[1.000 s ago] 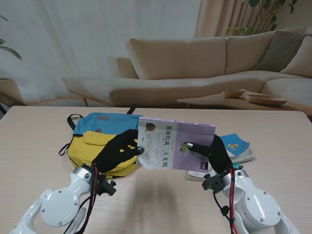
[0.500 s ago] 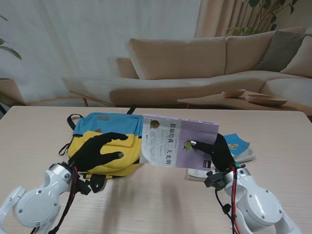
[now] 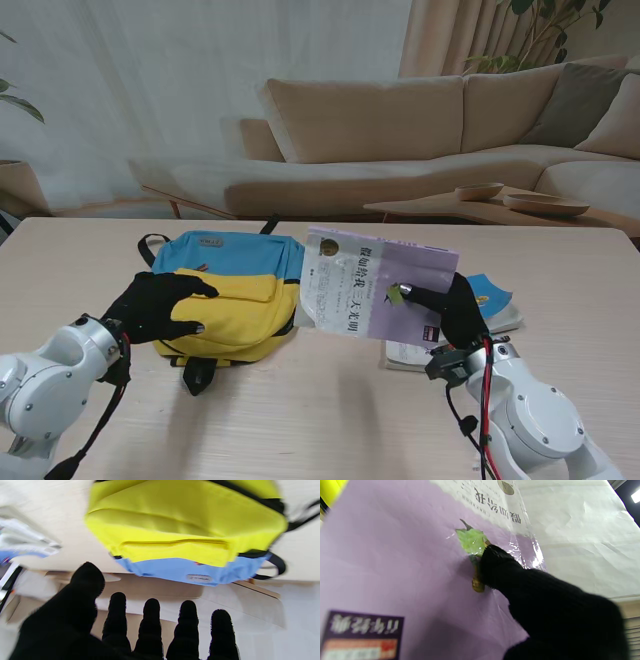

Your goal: Pack books into the school bag then zip close the school bag

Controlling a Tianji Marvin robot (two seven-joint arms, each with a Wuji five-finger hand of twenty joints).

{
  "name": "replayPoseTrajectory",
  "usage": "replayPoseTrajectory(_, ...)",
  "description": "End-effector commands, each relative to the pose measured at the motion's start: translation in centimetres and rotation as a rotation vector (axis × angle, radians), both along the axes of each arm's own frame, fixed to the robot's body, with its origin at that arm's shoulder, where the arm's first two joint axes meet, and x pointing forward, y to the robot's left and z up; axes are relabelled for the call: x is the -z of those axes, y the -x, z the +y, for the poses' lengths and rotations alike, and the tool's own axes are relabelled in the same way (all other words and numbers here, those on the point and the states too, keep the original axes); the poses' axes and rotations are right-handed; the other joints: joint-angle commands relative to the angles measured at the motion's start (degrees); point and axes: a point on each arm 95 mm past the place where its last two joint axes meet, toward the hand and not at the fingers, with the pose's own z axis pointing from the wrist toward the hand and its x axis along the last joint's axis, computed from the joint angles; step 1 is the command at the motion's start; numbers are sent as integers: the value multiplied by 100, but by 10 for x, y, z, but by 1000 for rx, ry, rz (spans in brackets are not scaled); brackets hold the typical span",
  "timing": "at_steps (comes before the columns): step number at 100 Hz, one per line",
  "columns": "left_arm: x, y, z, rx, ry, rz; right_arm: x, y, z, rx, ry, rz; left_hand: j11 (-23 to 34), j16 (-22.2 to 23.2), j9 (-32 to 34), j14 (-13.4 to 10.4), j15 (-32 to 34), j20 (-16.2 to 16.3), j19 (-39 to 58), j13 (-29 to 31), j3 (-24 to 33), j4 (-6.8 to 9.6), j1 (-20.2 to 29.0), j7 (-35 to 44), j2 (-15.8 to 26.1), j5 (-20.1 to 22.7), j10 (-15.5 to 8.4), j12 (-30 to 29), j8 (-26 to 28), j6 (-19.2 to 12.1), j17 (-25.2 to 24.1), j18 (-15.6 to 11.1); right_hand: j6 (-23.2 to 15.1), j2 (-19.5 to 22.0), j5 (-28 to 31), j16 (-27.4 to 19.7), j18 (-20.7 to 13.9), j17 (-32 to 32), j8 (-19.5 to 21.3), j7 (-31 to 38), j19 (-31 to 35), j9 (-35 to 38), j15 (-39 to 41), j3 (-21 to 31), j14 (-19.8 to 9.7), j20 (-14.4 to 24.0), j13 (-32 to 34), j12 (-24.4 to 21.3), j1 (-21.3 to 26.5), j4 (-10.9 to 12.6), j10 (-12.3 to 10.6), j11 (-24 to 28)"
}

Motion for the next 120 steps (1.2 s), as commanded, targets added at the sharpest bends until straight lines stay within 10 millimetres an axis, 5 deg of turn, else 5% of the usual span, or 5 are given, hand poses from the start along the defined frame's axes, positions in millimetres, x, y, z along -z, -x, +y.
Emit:
replayPoseTrajectory(1,10,2,7,-16,-23,29,0,1,4,-16,-8,-1,59,-108,-234,-115,-111,84,-260,-194,208,195,-51,64,-96,-271,-133,90,82,-184,-145,-161,-1001,563,975,182,83,-7,624,1055,219,234,383,561,-76,88,340,144,758,27,-2,284)
replayPoseTrajectory(56,53,-10,28,-78,-301,-3,1,2,3,-21,-9,6,203,-176,-827,-369,-162,24,-811,-694,830,117,121,-94,-213,-591,-329,80,-148,-664,-145,-415,-1000,552,992,195,78,-25,685,1051,228,226,416,568,-76,115,325,153,762,31,-2,307)
replayPoseTrajectory(92,66,-23,23,-108,-254,-35,2,3,3,-30,-14,15,565,27,-293,-258,457,19,-153,-381,-865,-47,2173,2004,119,1188,-211,232,1260,-956,-117,-286,-1009,548,997,204,82,-41,719,1036,241,218,433,569,-71,138,314,164,764,38,8,314)
replayPoseTrajectory(116,56,-25,16,-128,-158,-65,4,3,4,-46,-1,21,1075,223,1044,23,1064,17,796,522,-1405,23,2554,2659,355,2000,-174,464,1777,-937,231,16,-997,546,1000,229,94,-77,720,1018,329,223,480,564,-4,196,276,170,758,57,34,314)
replayPoseTrajectory(120,53,-26,15,-132,-134,-71,4,3,3,-60,5,31,1175,303,1504,94,1248,-33,1190,736,-1465,46,2623,2644,364,2054,-145,1219,1902,-869,318,90,-993,551,974,248,77,-83,712,1002,389,203,516,558,29,230,258,174,755,63,63,315)
